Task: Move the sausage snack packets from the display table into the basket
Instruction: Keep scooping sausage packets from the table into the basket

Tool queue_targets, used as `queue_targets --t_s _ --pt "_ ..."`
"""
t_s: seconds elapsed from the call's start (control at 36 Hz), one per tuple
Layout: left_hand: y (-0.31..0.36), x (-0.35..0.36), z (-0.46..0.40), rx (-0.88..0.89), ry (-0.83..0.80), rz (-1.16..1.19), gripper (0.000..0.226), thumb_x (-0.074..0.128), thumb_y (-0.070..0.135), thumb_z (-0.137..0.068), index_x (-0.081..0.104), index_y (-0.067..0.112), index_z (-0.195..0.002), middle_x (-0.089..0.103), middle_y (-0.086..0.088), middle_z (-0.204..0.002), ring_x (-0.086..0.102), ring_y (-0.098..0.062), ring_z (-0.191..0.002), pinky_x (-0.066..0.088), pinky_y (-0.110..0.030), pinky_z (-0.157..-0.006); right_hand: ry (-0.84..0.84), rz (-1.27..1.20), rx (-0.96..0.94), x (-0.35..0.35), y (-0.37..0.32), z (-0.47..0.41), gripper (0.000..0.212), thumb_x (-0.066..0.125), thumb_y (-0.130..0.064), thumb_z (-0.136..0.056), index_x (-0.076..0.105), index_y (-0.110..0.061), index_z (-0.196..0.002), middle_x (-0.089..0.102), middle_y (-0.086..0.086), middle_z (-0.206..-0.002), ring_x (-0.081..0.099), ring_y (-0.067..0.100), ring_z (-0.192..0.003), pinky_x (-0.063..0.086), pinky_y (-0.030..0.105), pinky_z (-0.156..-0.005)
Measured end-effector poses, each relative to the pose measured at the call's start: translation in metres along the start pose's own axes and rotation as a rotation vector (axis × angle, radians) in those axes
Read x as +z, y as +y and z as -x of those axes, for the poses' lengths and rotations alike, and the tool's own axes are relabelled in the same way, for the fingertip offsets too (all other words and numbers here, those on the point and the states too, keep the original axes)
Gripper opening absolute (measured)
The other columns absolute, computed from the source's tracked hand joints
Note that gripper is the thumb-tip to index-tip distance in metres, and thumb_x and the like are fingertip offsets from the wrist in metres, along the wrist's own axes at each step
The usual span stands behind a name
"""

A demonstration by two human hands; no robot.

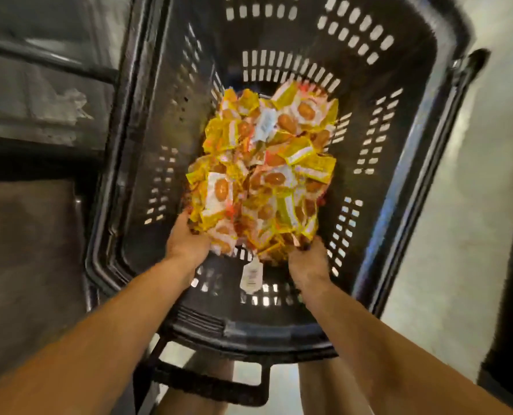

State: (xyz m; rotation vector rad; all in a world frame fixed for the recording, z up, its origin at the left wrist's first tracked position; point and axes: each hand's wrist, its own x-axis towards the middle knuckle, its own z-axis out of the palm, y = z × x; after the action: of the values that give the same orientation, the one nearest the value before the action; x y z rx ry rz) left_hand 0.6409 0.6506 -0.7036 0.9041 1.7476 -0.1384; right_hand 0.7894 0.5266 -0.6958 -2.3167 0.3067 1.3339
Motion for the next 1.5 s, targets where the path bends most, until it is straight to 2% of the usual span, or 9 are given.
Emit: queue_targets --t_s 0.22,0.53,0.64,0.81,0.97,1.06,1.11,1.22,1.5 --pt "0.013 -0.005 0.021 -0.015 -0.021 -0.070 0.062 0.071 0.005 -0.089 0.049 0.022 -0.144 0.064 -0.006 -0.133 0.059 -0.028 -0.124 0.044 -0.046 -0.111 -0.149 0.029 -0.004 -0.025 -0.015 0.026 0.070 0.073 -0.013 -0.091 0.039 -0.017 -0.152 0.061 0.005 -0.138 0.056 0.026 -0.129 0.043 0.040 -0.112" --pt "0.060 -0.070 0.149 0.127 -0.155 -0.151 0.061 0.061 -0.003 -0.094 0.046 0.022 -0.147 0.053 0.001 -0.141 0.050 -0.014 -0.122 0.040 -0.028 -0.100 -0.381 0.296 -0.213 -0.122 -0.091 0.122 0.043 0.075 -0.010 -0.089 0.056 -0.029 -0.122 0.068 -0.003 -0.120 0.064 0.022 -0.116 0.050 0.041 -0.105" --pt "0.087 -0.099 0.225 0.295 -0.123 -0.250 0.063 0.062 -0.002 -0.092 0.046 0.025 -0.148 0.059 -0.003 -0.137 0.055 -0.025 -0.128 0.046 -0.043 -0.109 -0.346 0.495 -0.328 -0.174 -0.132 0.179 0.039 0.067 -0.015 -0.092 0.060 -0.019 -0.130 0.068 0.003 -0.123 0.063 0.028 -0.114 0.051 0.035 -0.094" --pt "0.135 -0.143 0.355 0.488 -0.032 -0.337 0.057 0.063 0.001 -0.090 0.053 0.022 -0.142 0.060 0.010 -0.121 0.056 -0.006 -0.106 0.031 0.008 -0.073 -0.404 0.711 -0.559 -0.234 -0.188 0.283 0.044 0.062 -0.024 -0.098 0.054 -0.016 -0.141 0.064 0.007 -0.132 0.061 0.026 -0.121 0.048 0.033 -0.101" --pt "0.160 -0.189 0.494 0.631 0.064 -0.263 0.060 0.067 0.001 -0.092 0.044 0.004 -0.147 0.052 -0.014 -0.146 0.051 -0.023 -0.131 0.032 -0.016 -0.102 -0.520 0.813 -0.928 -0.279 -0.226 0.392 0.056 0.063 -0.015 -0.099 0.041 -0.009 -0.151 0.056 0.013 -0.145 0.054 0.030 -0.134 0.041 0.045 -0.112" --pt "0.143 -0.206 0.552 0.716 0.203 -0.229 0.060 0.069 0.002 -0.091 0.045 0.005 -0.146 0.049 -0.012 -0.146 0.041 -0.017 -0.135 0.016 -0.001 -0.105 -0.501 0.777 -1.080 -0.299 -0.219 0.429 0.056 0.064 -0.022 -0.099 0.044 -0.014 -0.151 0.055 0.005 -0.148 0.054 0.022 -0.134 0.045 0.026 -0.108" --pt "0.121 -0.212 0.581 0.712 0.271 -0.218 0.062 0.067 0.008 -0.094 0.041 0.010 -0.150 0.041 -0.005 -0.152 0.032 -0.013 -0.142 0.009 -0.008 -0.113 -0.548 0.720 -1.140 -0.310 -0.208 0.448 0.056 0.065 -0.027 -0.099 0.045 -0.021 -0.151 0.051 -0.004 -0.151 0.050 0.012 -0.136 0.039 0.006 -0.102" --pt "0.052 -0.214 0.620 0.587 0.357 -0.179 0.067 0.065 0.021 -0.097 0.032 0.026 -0.155 0.028 0.004 -0.161 0.019 -0.013 -0.150 0.013 -0.032 -0.123 -0.669 0.706 -1.218 -0.327 -0.184 0.467 0.057 0.066 -0.030 -0.099 0.043 -0.031 -0.151 0.045 -0.016 -0.153 0.040 -0.003 -0.141 0.037 0.014 -0.111" --pt "-0.091 -0.170 0.687 0.271 0.466 0.065 0.067 0.064 0.040 -0.095 0.036 0.024 -0.154 0.021 0.010 -0.162 0.015 -0.016 -0.154 0.011 -0.027 -0.122 -0.847 1.062 -1.286 -0.312 -0.138 0.497 0.074 0.059 -0.052 -0.090 0.033 -0.030 -0.156 0.033 -0.017 -0.156 0.029 0.005 -0.146 0.032 0.027 -0.118"
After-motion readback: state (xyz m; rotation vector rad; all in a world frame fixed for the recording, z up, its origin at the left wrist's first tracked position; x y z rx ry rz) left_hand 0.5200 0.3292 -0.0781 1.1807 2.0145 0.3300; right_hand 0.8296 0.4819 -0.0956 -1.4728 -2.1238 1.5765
